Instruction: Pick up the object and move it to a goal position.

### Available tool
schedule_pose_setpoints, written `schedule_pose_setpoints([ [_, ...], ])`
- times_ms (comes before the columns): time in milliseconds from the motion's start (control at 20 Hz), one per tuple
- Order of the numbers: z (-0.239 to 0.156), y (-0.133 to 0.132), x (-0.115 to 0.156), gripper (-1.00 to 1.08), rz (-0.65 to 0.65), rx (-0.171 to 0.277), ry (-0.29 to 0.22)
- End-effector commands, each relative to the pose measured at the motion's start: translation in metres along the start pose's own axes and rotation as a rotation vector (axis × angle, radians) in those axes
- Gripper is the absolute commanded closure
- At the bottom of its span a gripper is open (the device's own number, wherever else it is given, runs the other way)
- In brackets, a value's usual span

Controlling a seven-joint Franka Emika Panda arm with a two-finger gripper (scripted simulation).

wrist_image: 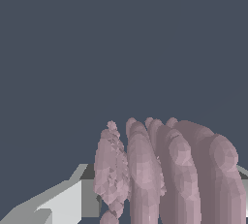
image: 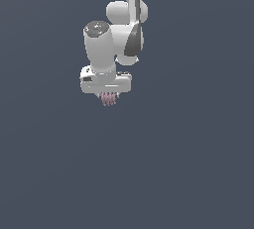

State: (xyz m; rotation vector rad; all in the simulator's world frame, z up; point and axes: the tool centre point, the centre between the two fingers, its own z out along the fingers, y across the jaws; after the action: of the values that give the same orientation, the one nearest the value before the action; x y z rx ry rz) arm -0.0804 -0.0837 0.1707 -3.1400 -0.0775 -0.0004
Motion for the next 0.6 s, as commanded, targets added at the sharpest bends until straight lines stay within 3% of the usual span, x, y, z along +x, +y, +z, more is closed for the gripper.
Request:
schedule_pose_setpoints([
  [0,-0.025,0.005,-0.009,1.08,0.0,0.0,0.0],
  [550,-0.124,0.026,-0.04,1.08,0.0,0.001,0.0],
])
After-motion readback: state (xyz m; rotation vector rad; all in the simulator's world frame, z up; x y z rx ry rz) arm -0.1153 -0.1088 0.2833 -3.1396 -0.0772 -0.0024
